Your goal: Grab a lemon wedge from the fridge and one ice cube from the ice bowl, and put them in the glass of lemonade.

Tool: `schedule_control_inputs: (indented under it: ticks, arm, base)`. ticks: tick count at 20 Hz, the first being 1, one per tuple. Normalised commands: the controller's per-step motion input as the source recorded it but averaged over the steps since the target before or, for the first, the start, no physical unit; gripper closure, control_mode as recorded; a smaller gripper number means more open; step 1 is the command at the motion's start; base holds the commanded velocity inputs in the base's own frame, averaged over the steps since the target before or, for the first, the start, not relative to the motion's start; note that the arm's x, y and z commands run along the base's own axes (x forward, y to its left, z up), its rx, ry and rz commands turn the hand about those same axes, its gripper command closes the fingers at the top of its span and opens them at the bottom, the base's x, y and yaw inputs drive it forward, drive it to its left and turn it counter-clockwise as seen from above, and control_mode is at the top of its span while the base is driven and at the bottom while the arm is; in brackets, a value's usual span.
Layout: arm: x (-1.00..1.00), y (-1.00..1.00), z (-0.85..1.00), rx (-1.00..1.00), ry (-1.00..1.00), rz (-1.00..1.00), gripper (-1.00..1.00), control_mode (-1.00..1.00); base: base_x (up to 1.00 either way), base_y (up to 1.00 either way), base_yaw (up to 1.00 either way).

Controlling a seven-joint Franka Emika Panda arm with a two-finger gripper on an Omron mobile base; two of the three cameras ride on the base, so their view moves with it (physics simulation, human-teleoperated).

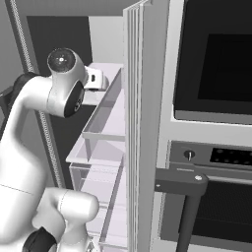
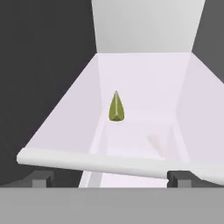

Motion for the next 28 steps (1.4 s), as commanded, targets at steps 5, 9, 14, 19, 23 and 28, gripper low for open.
schedule_control_inputs:
  ticks: [5, 9, 14, 19, 23, 28]
  arm:
    - [0.36, 0.08, -0.08, 0.0, 0.21, 0.0, -1.0, -1.0]
    - [0.4, 0.1, -0.26, 0.0, 0.05, 0.0, -1.0, -1.0]
    - [0.46, 0.01, -0.08, 0.0, 0.0, 0.0, -1.0, -1.0]
    - [0.39, 0.0, -0.05, 0.0, 0.01, 0.0, -1.0, -1.0]
    - [0.36, 0.0, -0.02, 0.0, 0.17, 0.02, -1.0, -1.0]
    - [0.44, 0.0, -0.21, 0.0, 0.14, 0.04, -1.0, -1.0]
  base:
    - [0.0, 0.0, 0.0]
    - [0.0, 0.0, 0.0]
    - [0.0, 0.0, 0.0]
    - [0.0, 0.0, 0.0]
    - [0.0, 0.0, 0.0]
    - [0.0, 0.0, 0.0]
